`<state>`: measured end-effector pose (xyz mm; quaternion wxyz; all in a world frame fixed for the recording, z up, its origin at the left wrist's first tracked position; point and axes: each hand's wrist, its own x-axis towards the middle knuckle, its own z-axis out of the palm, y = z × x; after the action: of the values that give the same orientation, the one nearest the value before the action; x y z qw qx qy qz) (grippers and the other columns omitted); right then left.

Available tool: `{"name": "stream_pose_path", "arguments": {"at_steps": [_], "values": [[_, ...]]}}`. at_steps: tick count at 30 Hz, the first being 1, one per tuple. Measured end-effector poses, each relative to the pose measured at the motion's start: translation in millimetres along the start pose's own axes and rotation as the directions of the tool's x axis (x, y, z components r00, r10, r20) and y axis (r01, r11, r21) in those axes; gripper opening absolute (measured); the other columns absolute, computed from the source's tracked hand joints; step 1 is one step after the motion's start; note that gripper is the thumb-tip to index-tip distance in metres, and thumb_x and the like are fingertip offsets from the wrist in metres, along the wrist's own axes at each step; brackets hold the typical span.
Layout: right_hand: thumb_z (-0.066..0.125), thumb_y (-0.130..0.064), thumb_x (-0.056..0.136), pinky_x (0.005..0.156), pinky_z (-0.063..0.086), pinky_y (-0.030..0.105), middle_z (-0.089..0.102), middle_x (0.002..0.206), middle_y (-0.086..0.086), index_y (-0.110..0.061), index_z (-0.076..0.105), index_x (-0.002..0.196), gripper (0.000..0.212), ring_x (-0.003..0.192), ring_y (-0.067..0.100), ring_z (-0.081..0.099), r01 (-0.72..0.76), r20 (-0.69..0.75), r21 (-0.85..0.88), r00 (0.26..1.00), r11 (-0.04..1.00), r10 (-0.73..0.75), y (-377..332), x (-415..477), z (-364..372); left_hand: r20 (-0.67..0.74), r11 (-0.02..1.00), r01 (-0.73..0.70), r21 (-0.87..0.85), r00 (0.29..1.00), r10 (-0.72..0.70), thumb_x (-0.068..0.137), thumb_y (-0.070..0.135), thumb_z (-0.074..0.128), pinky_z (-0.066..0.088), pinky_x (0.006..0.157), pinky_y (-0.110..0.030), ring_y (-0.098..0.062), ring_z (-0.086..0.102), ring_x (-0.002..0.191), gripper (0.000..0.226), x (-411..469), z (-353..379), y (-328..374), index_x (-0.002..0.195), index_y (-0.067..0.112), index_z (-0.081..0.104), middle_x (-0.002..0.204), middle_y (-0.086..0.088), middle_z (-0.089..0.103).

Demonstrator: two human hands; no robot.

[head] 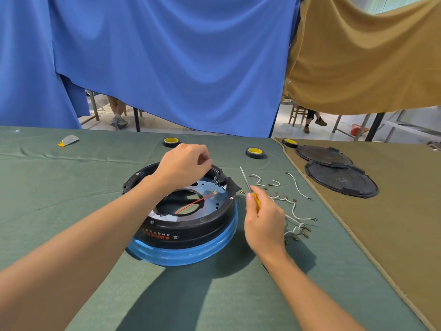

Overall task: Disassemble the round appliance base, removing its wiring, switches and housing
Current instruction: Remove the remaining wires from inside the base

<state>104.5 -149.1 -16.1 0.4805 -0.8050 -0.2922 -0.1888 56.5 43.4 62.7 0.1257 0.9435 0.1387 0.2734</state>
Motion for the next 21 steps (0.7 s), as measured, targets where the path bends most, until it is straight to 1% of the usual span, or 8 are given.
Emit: {"name": "stream_pose_path", "arguments": {"at_steps": [2,4,7,10,13,15,18,21], "values": [[0.048,-0.018,0.1,0.085,0.036,0.026,0.071,0.112,0.008,-0.007,0.063,0.125,0.03,0.106,0.029,0.062,-0.014,-0.001,0.001,1.0,1.0,0.014,3.4,2.0,1.4,0.174,0.999,0.0,0.048,0.985,-0.009,0.094,0.038,0.057,0.037,0.057,-0.025,-0.009,0.055,0.069,0.021,-1.9,-7.1,3.2,0.077,0.026,0.06,0.074,0.012,0.06],[0.048,-0.019,0.1,0.08,0.035,0.026,0.072,0.105,0.008,-0.008,0.063,0.124,0.03,0.1,0.028,0.062,-0.045,0.009,0.018,0.999,0.999,0.045,5.5,3.2,2.0,0.355,0.993,-0.022,0.113,0.935,-0.019,0.092,0.045,0.058,0.037,0.056,-0.026,-0.008,0.054,0.068,0.026,-6.7,-11.0,5.8,0.071,0.028,0.058,0.071,0.012,0.059],[0.048,-0.019,0.1,0.076,0.035,0.025,0.072,0.097,0.007,-0.009,0.063,0.123,0.029,0.094,0.027,0.062,-0.065,0.022,0.036,0.998,0.997,0.065,7.7,3.3,1.5,0.491,0.982,-0.021,0.187,0.868,-0.075,0.088,0.053,0.061,0.04,0.06,-0.027,-0.01,0.058,0.076,0.027,-15.3,-7.8,5.8,0.075,0.029,0.06,0.079,0.01,0.062],[0.049,-0.018,0.1,0.077,0.038,0.028,0.071,0.091,0.007,-0.008,0.064,0.121,0.028,0.09,0.027,0.062,-0.083,0.02,0.062,0.996,0.995,0.082,8.6,2.3,-0.5,0.502,0.973,0.009,0.229,0.855,-0.126,0.087,0.054,0.063,0.047,0.067,-0.032,-0.017,0.059,0.083,0.027,-21.8,-2.6,4.0,0.081,0.028,0.06,0.086,0.006,0.062],[0.048,-0.019,0.1,0.074,0.035,0.027,0.07,0.087,0.005,-0.009,0.064,0.12,0.028,0.086,0.024,0.06,-0.104,0.014,0.068,0.995,0.992,0.104,9.7,1.9,-1.7,0.5,0.975,0.03,0.222,0.855,-0.14,0.09,0.045,0.062,0.053,0.08,-0.039,-0.018,0.058,0.088,0.019,-24.6,0.0,4.4,0.089,0.026,0.059,0.096,0.002,0.062],[0.047,-0.02,0.1,0.075,0.036,0.026,0.071,0.089,0.005,-0.01,0.064,0.122,0.029,0.087,0.023,0.06,-0.116,0.018,0.068,0.993,0.991,0.115,9.7,1.8,-2.3,0.485,0.974,0.044,0.22,0.862,-0.148,0.093,0.041,0.061,0.053,0.083,-0.041,-0.019,0.058,0.09,0.017,-25.9,0.9,5.2,0.095,0.024,0.06,0.1,0.001,0.062],[0.046,-0.022,0.1,0.082,0.041,0.031,0.071,0.091,0.005,-0.011,0.063,0.123,0.03,0.091,0.025,0.061,-0.127,0.026,0.079,0.992,0.989,0.126,8.9,1.1,-2.9,0.463,0.967,0.025,0.253,0.875,-0.143,0.096,0.038,0.057,0.05,0.079,-0.037,-0.02,0.056,0.092,0.018,-28.5,2.8,6.8,0.102,0.022,0.061,0.102,0.0,0.062],[0.046,-0.022,0.101,0.082,0.042,0.032,0.071,0.092,0.006,-0.011,0.063,0.123,0.03,0.091,0.025,0.061,-0.136,0.029,0.088,0.991,0.987,0.134,9.1,0.7,-3.3,0.457,0.936,-0.081,0.343,0.885,-0.091,0.1,0.034,0.049,0.044,0.071,-0.032,-0.02,0.055,0.091,0.018,-30.9,2.2,9.7,0.106,0.02,0.058,0.105,-0.001,0.062]]}}
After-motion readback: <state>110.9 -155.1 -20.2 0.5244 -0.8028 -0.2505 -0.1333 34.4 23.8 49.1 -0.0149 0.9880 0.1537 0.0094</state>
